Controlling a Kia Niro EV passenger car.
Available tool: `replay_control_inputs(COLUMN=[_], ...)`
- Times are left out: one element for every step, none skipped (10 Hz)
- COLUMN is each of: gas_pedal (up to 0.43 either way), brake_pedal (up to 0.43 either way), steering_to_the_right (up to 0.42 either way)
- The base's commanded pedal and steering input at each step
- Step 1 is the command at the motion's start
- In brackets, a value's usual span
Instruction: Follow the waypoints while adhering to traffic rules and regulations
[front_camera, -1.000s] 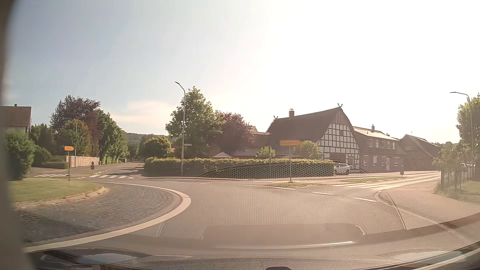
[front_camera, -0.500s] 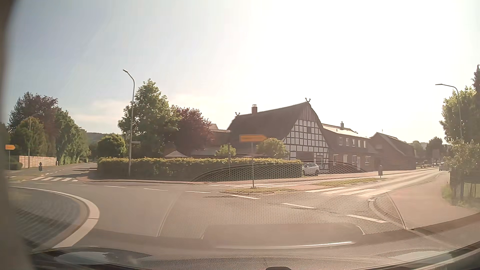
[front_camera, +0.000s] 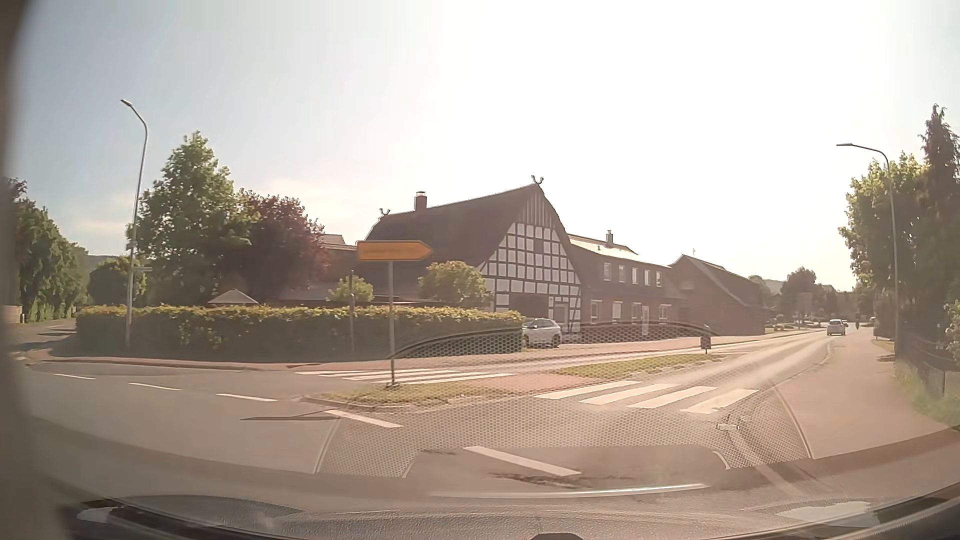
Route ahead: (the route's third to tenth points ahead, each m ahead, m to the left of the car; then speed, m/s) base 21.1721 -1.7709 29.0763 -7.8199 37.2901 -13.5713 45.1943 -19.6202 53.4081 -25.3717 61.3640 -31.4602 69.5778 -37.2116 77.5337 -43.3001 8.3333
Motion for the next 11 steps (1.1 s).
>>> replay_control_inputs(gas_pedal=[0.177, 0.177, 0.177, 0.177, 0.177, 0.189, 0.197, 0.209, 0.209, 0.209, 0.22], brake_pedal=[0.0, 0.0, 0.0, 0.0, 0.0, 0.0, 0.0, 0.0, 0.0, 0.0, 0.0], steering_to_the_right=[0.163, 0.165, 0.166, 0.169, 0.172, 0.174, 0.173, 0.173, 0.173, 0.171, 0.166])
